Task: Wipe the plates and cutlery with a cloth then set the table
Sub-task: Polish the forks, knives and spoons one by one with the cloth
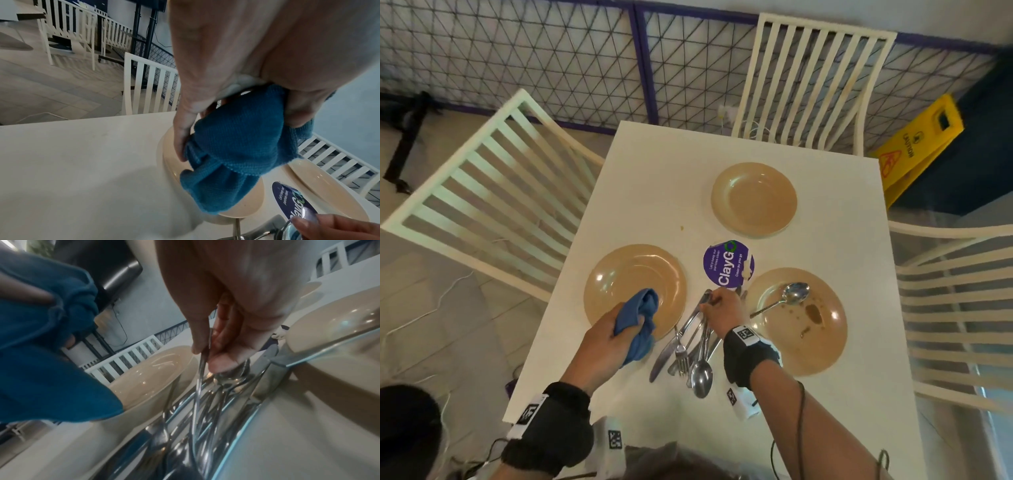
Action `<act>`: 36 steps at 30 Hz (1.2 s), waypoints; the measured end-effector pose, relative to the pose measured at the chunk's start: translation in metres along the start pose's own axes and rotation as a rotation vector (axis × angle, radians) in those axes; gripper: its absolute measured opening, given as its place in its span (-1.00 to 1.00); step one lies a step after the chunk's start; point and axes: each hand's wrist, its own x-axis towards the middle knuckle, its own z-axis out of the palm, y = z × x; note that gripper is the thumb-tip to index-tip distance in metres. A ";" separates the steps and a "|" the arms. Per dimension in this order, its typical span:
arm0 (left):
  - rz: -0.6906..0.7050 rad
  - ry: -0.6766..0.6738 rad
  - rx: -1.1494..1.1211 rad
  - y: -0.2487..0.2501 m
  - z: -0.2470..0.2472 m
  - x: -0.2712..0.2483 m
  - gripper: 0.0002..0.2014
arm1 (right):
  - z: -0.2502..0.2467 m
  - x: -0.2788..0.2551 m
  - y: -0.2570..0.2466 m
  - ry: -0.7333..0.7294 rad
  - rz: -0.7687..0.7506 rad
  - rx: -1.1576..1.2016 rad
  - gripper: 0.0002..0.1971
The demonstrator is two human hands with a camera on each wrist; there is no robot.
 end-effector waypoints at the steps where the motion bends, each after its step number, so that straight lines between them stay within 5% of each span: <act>1: 0.010 -0.008 0.000 0.001 0.000 0.002 -0.84 | 0.001 0.000 0.000 -0.006 0.000 -0.016 -0.84; 6: 0.023 -0.026 -0.006 0.008 0.002 0.014 -0.87 | -0.020 -0.005 0.013 0.041 0.038 -0.069 -0.83; 14: 0.061 -0.095 0.050 0.013 0.017 0.021 -0.82 | -0.065 0.006 0.060 0.123 0.371 -0.104 -0.56; 21: 0.049 -0.027 -0.004 0.022 0.032 0.010 -0.59 | -0.066 0.023 0.083 0.056 0.449 0.130 -0.78; 30: 0.041 -0.137 -0.206 0.065 0.080 0.001 -0.76 | -0.105 -0.038 0.095 0.021 0.238 0.259 -0.71; 36: -0.109 -0.172 -0.508 0.100 0.145 0.010 -0.74 | -0.144 -0.088 0.090 0.062 -0.041 0.396 -0.72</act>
